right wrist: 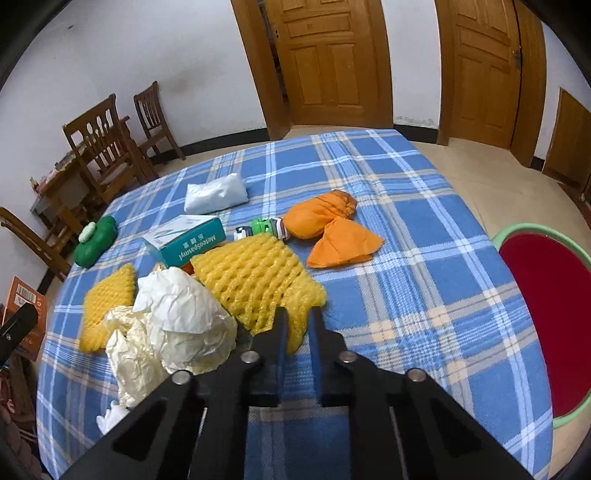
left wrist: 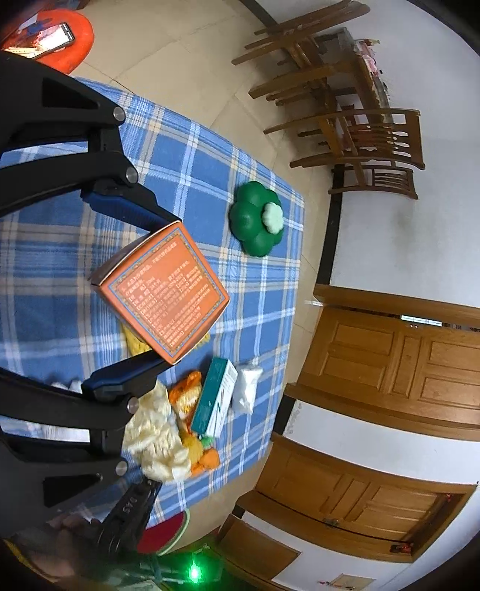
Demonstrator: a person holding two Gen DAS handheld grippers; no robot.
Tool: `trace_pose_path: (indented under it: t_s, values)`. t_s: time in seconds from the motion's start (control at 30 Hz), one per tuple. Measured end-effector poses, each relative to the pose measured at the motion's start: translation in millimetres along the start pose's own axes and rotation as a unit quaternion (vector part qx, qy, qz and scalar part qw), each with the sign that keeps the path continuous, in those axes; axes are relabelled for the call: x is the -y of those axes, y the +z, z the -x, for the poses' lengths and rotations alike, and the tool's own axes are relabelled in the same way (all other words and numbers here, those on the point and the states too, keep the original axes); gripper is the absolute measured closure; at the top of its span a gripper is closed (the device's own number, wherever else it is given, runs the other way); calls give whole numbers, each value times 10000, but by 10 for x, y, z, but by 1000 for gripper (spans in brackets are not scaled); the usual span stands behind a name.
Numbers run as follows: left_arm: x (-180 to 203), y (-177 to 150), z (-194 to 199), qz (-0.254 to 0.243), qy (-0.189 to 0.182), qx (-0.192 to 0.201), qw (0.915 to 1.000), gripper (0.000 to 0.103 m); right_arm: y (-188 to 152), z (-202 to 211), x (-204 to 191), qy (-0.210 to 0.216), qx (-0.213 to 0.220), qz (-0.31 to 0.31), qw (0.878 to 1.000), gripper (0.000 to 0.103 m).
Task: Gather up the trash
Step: 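Grasp the yellow foam net with the right gripper and lift it, then release the yellow foam net into the red bucket with the right gripper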
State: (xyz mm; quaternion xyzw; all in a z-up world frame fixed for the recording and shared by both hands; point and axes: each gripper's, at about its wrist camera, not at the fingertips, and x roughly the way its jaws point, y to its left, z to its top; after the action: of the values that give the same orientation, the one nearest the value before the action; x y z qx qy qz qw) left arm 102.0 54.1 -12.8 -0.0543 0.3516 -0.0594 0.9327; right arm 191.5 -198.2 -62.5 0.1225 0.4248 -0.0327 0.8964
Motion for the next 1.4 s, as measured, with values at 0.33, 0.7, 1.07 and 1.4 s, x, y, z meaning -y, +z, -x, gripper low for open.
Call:
trace_pose_path:
  t_s: [0.33, 0.7, 1.07, 1.4]
  values:
    - [223, 70, 150, -26, -410, -43, 9991, 38, -56, 423, 159, 172, 409, -278, 9986, 93]
    - [628, 203, 198, -377, -881, -129, 9953, 38, -91, 870, 428, 21, 899, -523, 9946, 93]
    - [1146, 316, 139, -711, -1249, -261, 9893, 38, -104, 1194, 843, -198, 1243, -930, 9877, 93]
    - [1674, 324, 58, -1091, -1472, -340, 9825, 38, -170, 1330, 1364, -640, 1410, -1465, 9770, 93]
